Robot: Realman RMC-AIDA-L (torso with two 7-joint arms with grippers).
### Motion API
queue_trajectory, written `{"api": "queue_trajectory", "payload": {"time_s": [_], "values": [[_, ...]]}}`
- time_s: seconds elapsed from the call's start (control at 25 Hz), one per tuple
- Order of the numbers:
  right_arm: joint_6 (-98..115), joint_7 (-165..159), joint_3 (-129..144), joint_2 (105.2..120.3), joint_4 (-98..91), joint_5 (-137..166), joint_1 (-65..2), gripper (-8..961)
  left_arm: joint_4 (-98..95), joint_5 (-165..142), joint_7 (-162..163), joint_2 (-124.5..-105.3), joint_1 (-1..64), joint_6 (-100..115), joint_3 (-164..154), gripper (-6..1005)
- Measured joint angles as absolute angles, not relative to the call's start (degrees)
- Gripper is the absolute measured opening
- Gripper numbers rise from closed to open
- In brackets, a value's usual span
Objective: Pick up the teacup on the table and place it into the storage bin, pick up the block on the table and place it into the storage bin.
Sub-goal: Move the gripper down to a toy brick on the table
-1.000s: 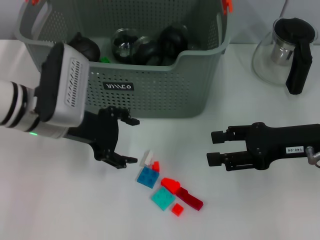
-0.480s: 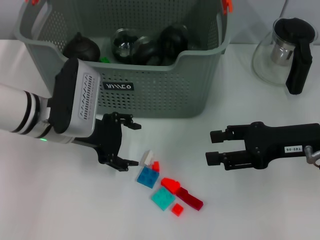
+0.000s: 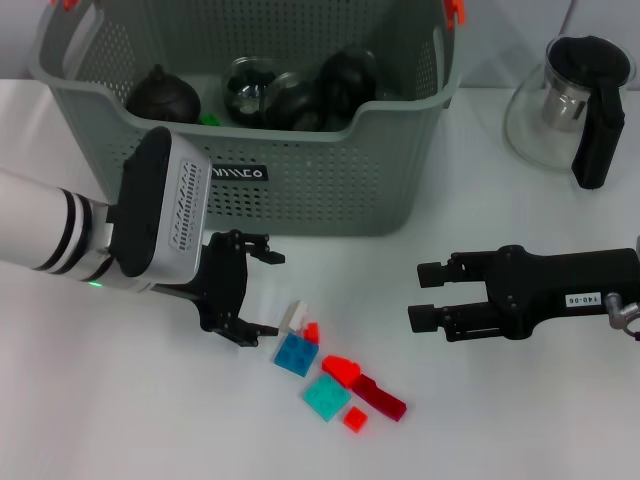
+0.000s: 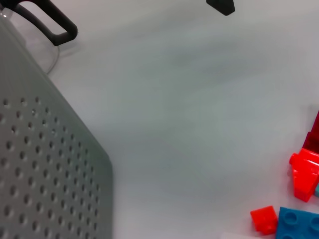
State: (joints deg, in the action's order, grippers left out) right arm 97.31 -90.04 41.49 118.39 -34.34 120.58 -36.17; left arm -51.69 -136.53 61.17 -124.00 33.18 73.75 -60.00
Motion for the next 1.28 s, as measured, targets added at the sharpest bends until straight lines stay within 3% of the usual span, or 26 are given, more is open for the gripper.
{"api": "queue_trajectory", "payload": {"time_s": [1.28], "values": [[97.43, -89.67, 40.82, 118.21, -34.37, 120.59, -35.71, 790, -47.14, -135.86, 61.2, -124.3, 36.55, 71.65, -63.12, 858]]}}
